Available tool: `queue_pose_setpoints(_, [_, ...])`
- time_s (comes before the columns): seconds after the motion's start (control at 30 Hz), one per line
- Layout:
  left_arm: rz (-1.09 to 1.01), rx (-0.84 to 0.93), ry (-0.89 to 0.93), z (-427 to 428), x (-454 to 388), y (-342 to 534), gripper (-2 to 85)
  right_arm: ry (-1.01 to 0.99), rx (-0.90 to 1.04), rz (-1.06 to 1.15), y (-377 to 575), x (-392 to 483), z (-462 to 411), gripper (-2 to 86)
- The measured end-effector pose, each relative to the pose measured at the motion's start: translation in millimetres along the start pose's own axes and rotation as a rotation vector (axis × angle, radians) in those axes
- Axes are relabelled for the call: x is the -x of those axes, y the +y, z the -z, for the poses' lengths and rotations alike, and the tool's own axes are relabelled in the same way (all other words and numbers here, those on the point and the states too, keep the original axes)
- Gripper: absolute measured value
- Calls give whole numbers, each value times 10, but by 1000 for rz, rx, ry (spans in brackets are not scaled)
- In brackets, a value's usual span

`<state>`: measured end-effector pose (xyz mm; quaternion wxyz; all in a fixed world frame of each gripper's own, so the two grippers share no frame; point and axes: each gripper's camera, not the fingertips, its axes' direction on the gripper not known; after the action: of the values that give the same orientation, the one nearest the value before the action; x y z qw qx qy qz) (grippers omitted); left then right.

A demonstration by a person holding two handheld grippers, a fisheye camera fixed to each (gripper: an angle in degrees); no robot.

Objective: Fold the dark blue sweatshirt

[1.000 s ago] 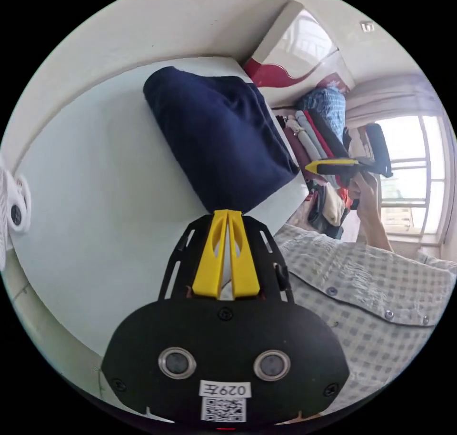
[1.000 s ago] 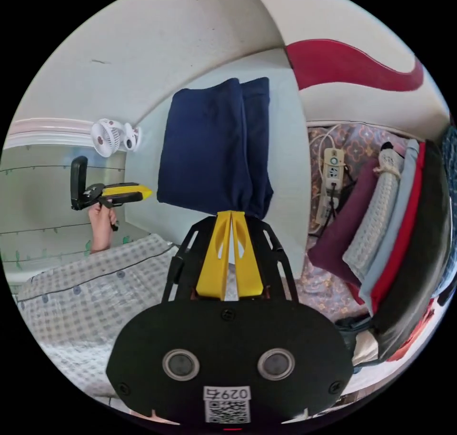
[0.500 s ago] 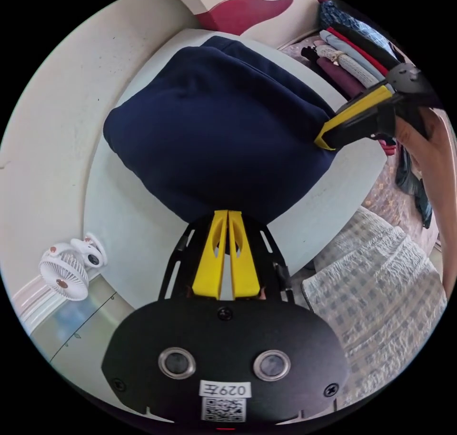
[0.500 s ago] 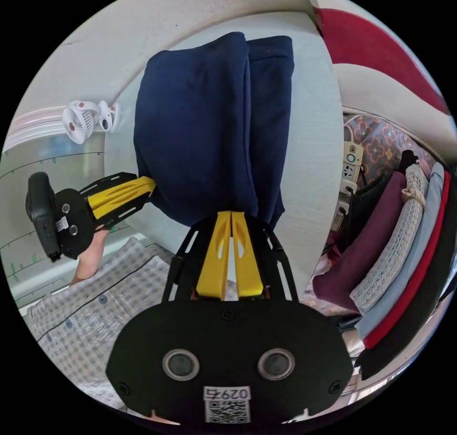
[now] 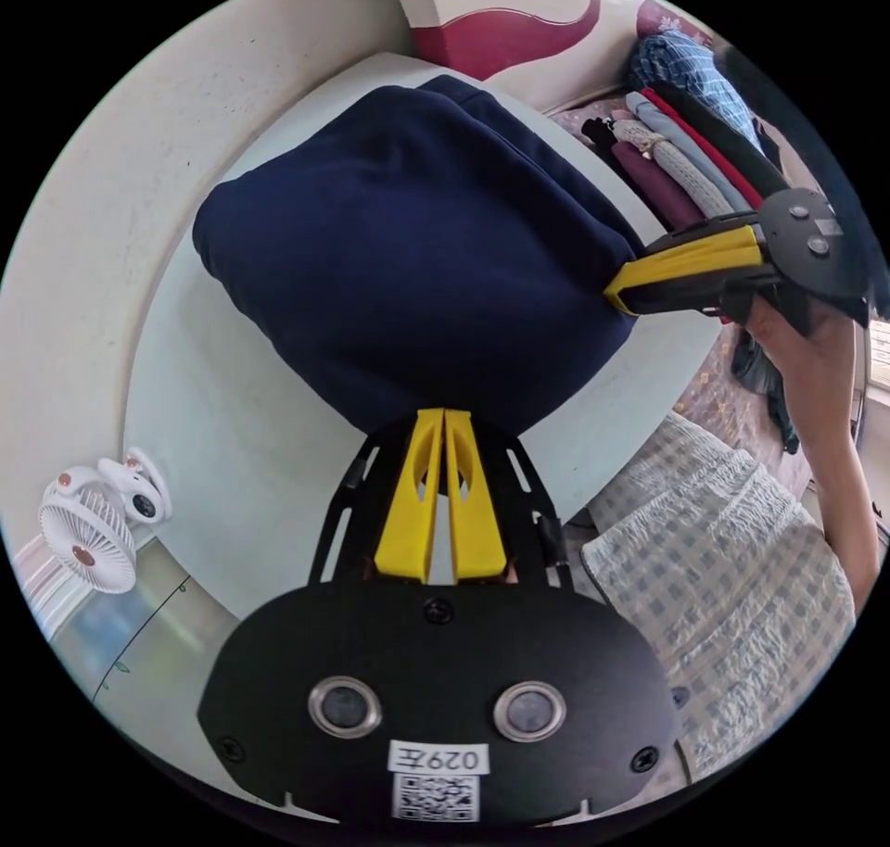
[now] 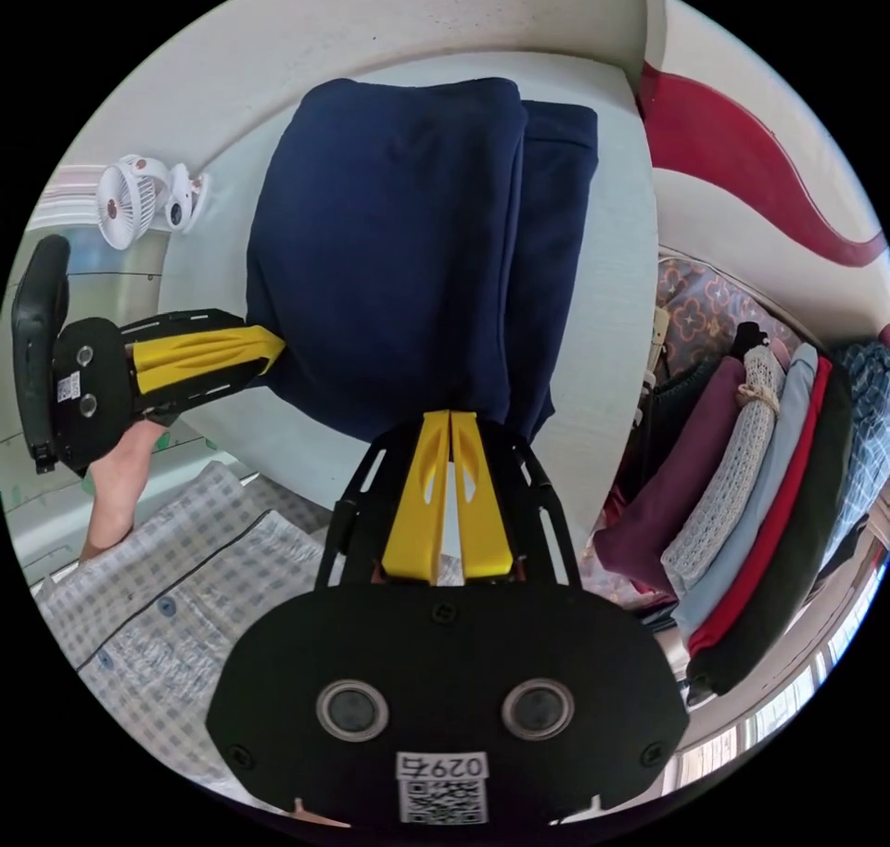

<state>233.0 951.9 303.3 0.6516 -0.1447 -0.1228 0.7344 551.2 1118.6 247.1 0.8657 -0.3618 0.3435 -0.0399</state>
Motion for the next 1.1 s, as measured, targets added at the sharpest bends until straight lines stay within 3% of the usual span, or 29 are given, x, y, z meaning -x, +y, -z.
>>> queue_pose_setpoints(0.9, [20, -3, 114, -133, 693, 57, -10, 63, 5, 26, 46, 487, 11, -5])
queue_pose_setpoints(1.1, [35, -26, 241, -126, 1141, 210, -9, -104, 17, -65, 175, 203, 95, -5])
